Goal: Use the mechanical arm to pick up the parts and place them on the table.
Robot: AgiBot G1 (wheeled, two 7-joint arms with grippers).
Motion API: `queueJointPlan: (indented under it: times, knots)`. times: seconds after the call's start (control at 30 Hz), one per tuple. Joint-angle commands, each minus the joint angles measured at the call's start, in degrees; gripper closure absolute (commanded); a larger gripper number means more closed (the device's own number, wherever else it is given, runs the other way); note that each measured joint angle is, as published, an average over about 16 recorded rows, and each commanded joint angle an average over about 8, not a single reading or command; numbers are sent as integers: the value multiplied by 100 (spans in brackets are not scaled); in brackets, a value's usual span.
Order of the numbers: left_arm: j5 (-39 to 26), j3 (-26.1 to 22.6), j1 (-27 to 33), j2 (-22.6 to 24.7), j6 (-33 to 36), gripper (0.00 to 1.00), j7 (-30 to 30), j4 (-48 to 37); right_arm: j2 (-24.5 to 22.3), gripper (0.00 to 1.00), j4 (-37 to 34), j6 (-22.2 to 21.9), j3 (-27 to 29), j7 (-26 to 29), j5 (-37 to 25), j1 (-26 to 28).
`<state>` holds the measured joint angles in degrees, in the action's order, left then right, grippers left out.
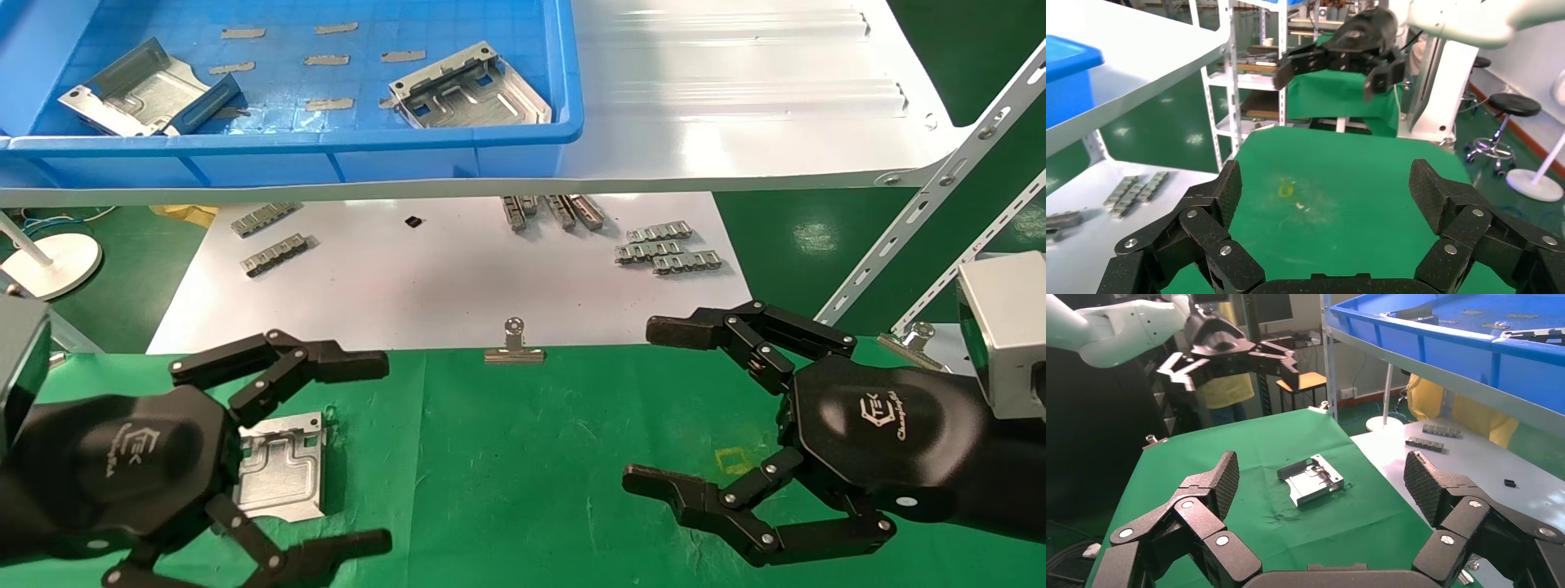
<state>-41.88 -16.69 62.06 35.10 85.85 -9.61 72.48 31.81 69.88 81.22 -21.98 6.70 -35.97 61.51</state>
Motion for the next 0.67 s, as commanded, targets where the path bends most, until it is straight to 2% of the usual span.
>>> queueJointPlan:
  times: [0.03, 0.67]
  knots:
    - [2, 104, -75, -10, -18, 0, -145, 173, 0, 0, 0, 0, 0, 0, 0, 0]
    - [7, 108, -82, -15, -27, 0, -142, 173, 0, 0, -1, -2, 0, 0, 0, -1]
